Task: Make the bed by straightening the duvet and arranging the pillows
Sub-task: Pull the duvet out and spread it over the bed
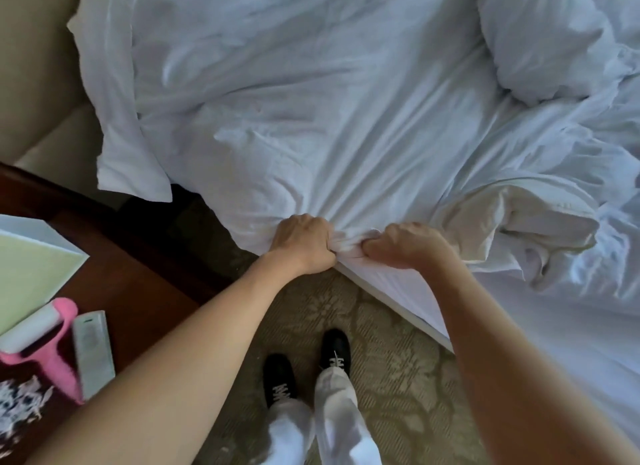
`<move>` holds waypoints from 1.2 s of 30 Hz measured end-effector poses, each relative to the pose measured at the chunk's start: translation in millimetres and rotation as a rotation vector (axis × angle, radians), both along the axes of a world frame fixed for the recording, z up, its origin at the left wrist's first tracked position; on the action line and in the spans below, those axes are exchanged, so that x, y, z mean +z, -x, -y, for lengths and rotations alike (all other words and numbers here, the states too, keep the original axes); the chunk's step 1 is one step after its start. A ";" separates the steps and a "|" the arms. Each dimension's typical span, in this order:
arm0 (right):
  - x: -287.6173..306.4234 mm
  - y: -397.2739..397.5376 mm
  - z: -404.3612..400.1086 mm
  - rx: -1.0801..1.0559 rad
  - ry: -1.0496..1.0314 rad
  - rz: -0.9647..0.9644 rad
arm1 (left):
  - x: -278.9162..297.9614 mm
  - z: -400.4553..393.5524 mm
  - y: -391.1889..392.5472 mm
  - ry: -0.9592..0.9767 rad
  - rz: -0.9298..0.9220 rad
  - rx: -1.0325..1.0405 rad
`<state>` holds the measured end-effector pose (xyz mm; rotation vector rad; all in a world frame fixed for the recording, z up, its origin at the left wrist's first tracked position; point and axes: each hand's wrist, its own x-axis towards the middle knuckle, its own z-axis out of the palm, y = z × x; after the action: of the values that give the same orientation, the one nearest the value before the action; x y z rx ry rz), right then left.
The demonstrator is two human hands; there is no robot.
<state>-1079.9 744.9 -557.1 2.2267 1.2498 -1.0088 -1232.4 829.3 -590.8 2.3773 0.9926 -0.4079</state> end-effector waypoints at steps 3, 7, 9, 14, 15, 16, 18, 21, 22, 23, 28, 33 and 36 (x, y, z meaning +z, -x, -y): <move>15.2 16.4 8.8 0.005 0.063 0.032 | 13.4 10.2 15.2 0.032 0.006 -0.025; 41.3 30.7 20.8 -0.107 0.191 -0.056 | 54.1 20.4 30.9 0.041 -0.076 -0.218; 48.8 37.6 30.3 -0.127 0.168 -0.093 | 75.6 19.2 37.2 -0.033 -0.096 -0.319; 31.3 66.9 47.4 -0.087 -0.031 0.032 | 70.8 13.6 50.6 0.015 -0.115 -0.263; 24.8 73.1 50.3 -0.060 -0.035 0.048 | 63.1 17.6 52.7 0.025 -0.131 -0.247; 18.5 76.7 54.5 -0.042 -0.041 0.052 | 56.1 22.0 54.2 0.031 -0.142 -0.236; 10.6 75.4 60.8 -0.064 -0.082 0.056 | 47.2 27.1 53.1 0.018 -0.131 -0.231; 4.2 67.7 66.9 -0.075 -0.153 0.061 | 44.4 29.6 53.8 -0.057 -0.089 -0.246; 1.3 67.9 69.0 -0.068 -0.169 0.055 | 42.1 30.3 56.2 -0.085 -0.073 -0.247; 2.0 70.7 72.4 -0.072 -0.185 0.012 | 38.7 31.4 59.9 -0.100 -0.071 -0.251; -11.4 75.9 112.6 -0.094 -0.368 -0.140 | 13.5 36.1 74.6 -0.144 -0.297 -0.377; -10.1 28.6 136.8 -0.293 -0.617 0.045 | 18.1 64.5 28.4 -0.153 -0.140 -0.393; -6.2 -7.5 157.1 -0.368 -0.705 0.136 | 33.5 87.9 -19.1 -0.073 -0.030 -0.357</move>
<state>-1072.3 587.7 -563.3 3.0895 1.2964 -0.5505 -1213.2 741.4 -557.3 2.6267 0.5999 -0.5459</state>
